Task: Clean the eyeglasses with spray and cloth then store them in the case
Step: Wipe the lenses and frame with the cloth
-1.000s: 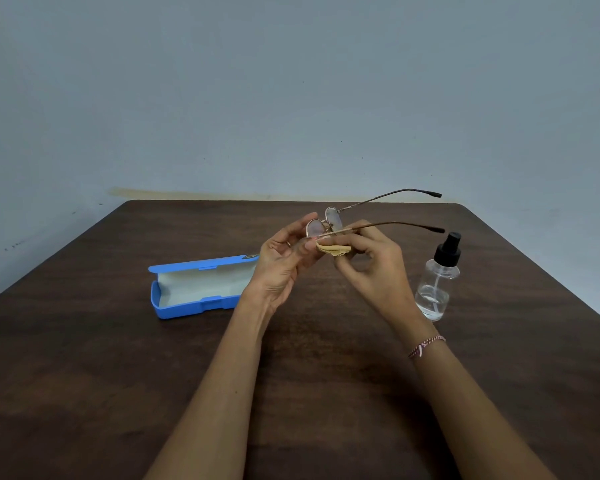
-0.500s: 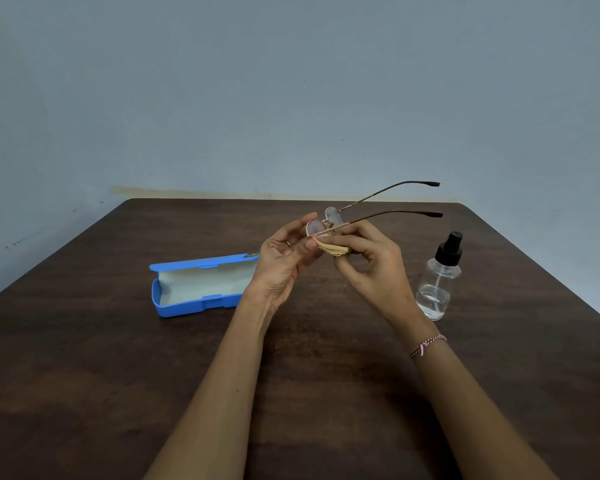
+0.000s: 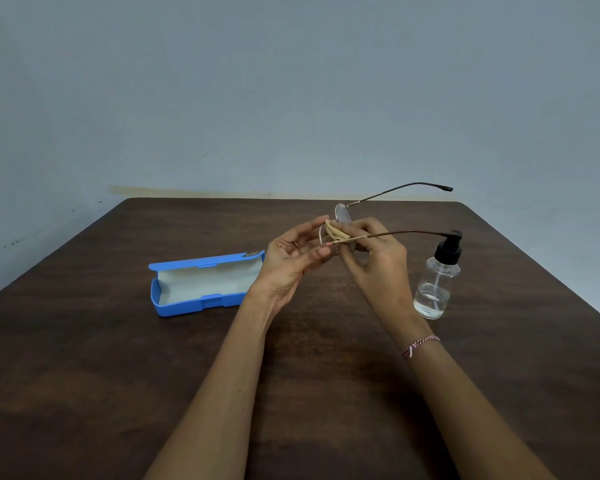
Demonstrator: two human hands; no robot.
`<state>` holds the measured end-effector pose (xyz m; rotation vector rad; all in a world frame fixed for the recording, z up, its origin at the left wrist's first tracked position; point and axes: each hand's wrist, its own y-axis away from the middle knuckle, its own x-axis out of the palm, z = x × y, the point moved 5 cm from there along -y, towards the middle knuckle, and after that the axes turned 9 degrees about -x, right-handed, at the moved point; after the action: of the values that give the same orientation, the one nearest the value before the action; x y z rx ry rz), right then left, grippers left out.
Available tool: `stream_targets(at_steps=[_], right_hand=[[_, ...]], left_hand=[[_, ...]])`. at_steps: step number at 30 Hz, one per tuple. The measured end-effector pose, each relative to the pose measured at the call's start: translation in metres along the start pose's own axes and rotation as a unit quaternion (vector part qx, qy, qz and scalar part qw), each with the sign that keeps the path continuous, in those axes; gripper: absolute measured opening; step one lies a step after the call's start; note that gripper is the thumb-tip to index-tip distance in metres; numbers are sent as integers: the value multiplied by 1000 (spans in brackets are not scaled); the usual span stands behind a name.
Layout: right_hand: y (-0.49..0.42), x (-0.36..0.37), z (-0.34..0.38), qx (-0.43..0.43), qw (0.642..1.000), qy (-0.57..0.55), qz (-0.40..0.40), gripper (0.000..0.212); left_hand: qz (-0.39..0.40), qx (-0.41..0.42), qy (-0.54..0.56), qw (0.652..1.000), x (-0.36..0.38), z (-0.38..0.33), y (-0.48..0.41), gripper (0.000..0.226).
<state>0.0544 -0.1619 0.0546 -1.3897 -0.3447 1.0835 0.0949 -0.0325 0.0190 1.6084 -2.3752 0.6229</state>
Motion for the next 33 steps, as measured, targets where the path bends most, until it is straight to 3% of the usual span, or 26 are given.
stream_targets(at_steps=[12,22,26,33], right_hand=[[1,0,-4,39,999,-17,13,20],[0,3,9,-18,993,-106,54,32],[-1,1,5,-13,993,-100,55,29],[-1,-3,-2,-4,998,-50,27,34]], left_hand=[[-48,31,23,998,-8,-5,0,41],[-66,44,67,995,-15,-7,-1,40],[-61,37,81,994,-16,-6,-3,59],[-34,3,95,995,-9,-5,-2,59]])
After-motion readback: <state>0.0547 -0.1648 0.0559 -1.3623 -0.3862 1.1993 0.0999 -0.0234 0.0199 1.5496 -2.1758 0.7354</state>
